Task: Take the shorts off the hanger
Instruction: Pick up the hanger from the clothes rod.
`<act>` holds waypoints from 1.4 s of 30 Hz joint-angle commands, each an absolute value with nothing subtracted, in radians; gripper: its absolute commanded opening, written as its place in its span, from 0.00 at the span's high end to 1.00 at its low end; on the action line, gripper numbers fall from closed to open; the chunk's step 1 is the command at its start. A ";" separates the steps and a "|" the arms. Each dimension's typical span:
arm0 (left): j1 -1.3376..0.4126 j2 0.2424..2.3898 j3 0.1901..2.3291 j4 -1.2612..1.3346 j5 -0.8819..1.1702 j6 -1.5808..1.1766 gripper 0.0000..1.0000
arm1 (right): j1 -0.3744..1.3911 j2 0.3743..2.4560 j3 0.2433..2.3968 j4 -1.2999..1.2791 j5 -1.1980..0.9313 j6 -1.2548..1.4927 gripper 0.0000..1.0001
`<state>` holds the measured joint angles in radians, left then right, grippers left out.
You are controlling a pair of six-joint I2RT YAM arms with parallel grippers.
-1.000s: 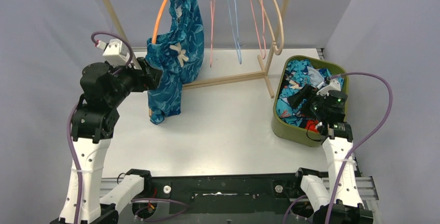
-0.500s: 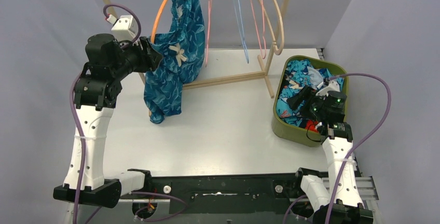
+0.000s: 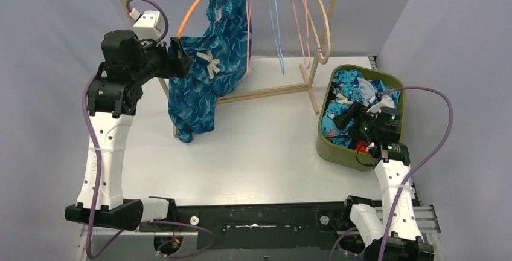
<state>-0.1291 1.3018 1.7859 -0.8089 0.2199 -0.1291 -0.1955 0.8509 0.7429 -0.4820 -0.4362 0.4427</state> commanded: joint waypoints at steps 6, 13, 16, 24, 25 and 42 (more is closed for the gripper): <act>-0.130 1.225 1.856 -0.873 0.074 -0.032 0.19 | -0.193 0.851 0.746 -0.475 -0.459 0.440 0.27; -0.130 1.234 1.849 -0.878 0.071 -0.010 0.16 | -0.193 0.860 0.745 -0.470 -0.465 0.449 0.27; -0.130 1.272 1.872 -0.842 0.145 -0.001 0.16 | -0.193 0.859 0.741 -0.469 -0.465 0.452 0.27; -0.132 1.417 1.955 -0.802 0.375 0.000 0.27 | -0.193 0.857 0.740 -0.482 -0.468 0.448 0.27; -0.132 1.426 1.961 -0.802 0.380 -0.001 0.32 | -0.193 0.855 0.740 -0.487 -0.465 0.444 0.27; -0.137 1.248 1.638 -0.341 0.277 -0.113 1.00 | -0.192 0.872 0.730 -0.484 -0.481 0.474 0.27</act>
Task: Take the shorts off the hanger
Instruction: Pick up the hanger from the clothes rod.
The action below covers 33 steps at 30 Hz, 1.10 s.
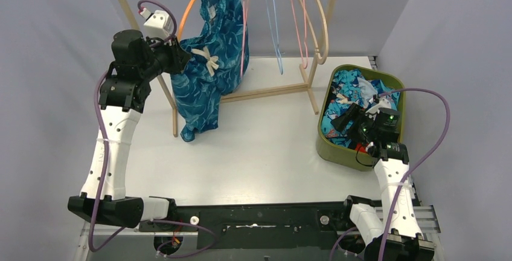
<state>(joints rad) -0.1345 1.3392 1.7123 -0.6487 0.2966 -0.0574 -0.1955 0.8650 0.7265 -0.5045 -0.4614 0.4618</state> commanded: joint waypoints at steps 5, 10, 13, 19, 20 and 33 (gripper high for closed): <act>-0.148 1.225 1.563 -0.208 0.226 -0.145 1.00 | -0.192 0.873 0.729 -0.487 -0.482 0.480 0.27; -0.156 1.210 1.553 -0.149 0.211 -0.142 1.00 | -0.191 0.868 0.723 -0.492 -0.479 0.479 0.27; -0.160 1.197 1.547 -0.124 0.221 -0.140 1.00 | -0.193 0.867 0.720 -0.491 -0.478 0.485 0.26; -0.163 1.177 1.555 -0.109 0.213 -0.148 1.00 | -0.192 0.876 0.716 -0.483 -0.489 0.501 0.26; -0.164 1.173 1.554 -0.111 0.213 -0.149 1.00 | -0.192 0.877 0.716 -0.484 -0.490 0.502 0.27; -0.163 1.012 1.295 -0.091 0.211 -0.142 1.00 | -0.190 0.865 0.706 -0.477 -0.493 0.517 0.26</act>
<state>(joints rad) -0.1619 1.0828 1.3174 -0.2955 0.2089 -0.1455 -0.1955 0.8749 0.7151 -0.5102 -0.4736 0.4973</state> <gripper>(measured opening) 0.153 0.735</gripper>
